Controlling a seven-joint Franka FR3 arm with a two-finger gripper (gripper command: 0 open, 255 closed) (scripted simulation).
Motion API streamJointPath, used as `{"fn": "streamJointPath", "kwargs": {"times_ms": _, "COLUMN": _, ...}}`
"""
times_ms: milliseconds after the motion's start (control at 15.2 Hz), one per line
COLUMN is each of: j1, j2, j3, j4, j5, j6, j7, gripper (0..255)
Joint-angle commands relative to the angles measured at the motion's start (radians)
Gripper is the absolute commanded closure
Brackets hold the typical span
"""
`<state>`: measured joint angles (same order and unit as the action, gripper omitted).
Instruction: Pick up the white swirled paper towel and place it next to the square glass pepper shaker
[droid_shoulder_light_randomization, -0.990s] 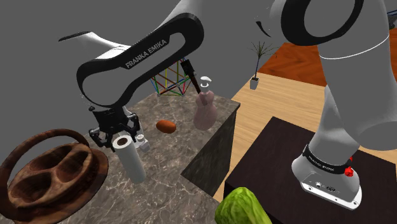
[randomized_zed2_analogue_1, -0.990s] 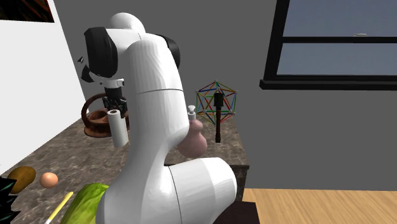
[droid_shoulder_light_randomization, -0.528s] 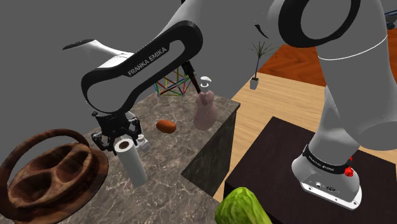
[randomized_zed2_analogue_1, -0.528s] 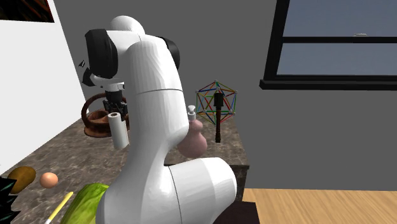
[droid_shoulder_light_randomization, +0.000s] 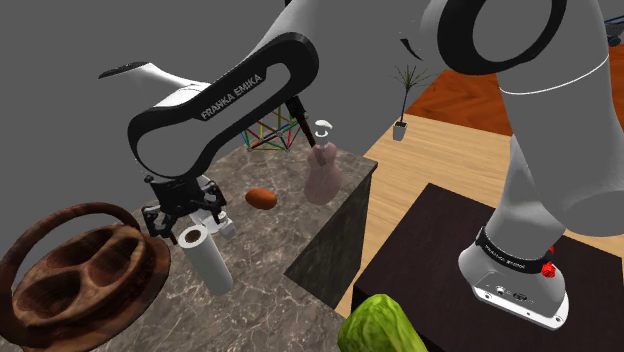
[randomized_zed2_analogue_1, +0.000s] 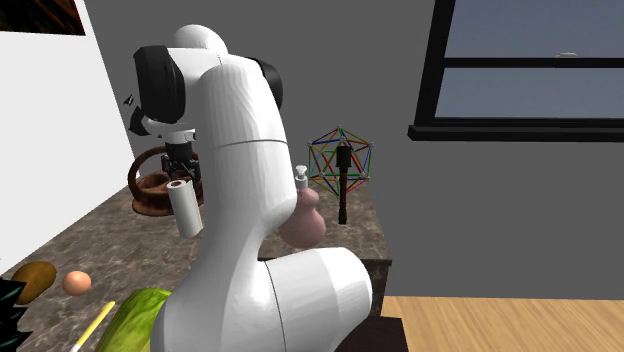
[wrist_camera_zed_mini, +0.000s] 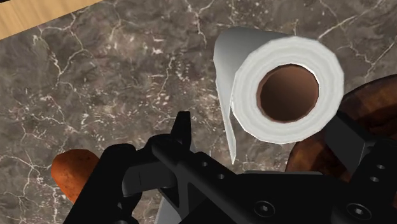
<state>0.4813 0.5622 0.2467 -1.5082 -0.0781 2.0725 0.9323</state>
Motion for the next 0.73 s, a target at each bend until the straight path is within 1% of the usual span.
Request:
{"fn": "streamJointPath", "kwargs": {"times_ms": 0, "j1": 0.000, "j2": 0.000, "j3": 0.000, "j4": 0.000, "j5": 0.000, "j6": 0.000, "j7": 0.000, "gripper": 0}}
{"fn": "streamJointPath", "kwargs": {"times_ms": 264, "j1": -0.005, "j2": -0.043, "j3": 0.005, "j4": 0.062, "j5": 0.011, "j6": -0.104, "j7": -0.007, "gripper": 0}}
{"fn": "streamJointPath", "kwargs": {"times_ms": 660, "j1": -0.005, "j2": -0.043, "j3": 0.005, "j4": 0.062, "j5": 0.011, "j6": -0.104, "j7": -0.007, "gripper": 0}}
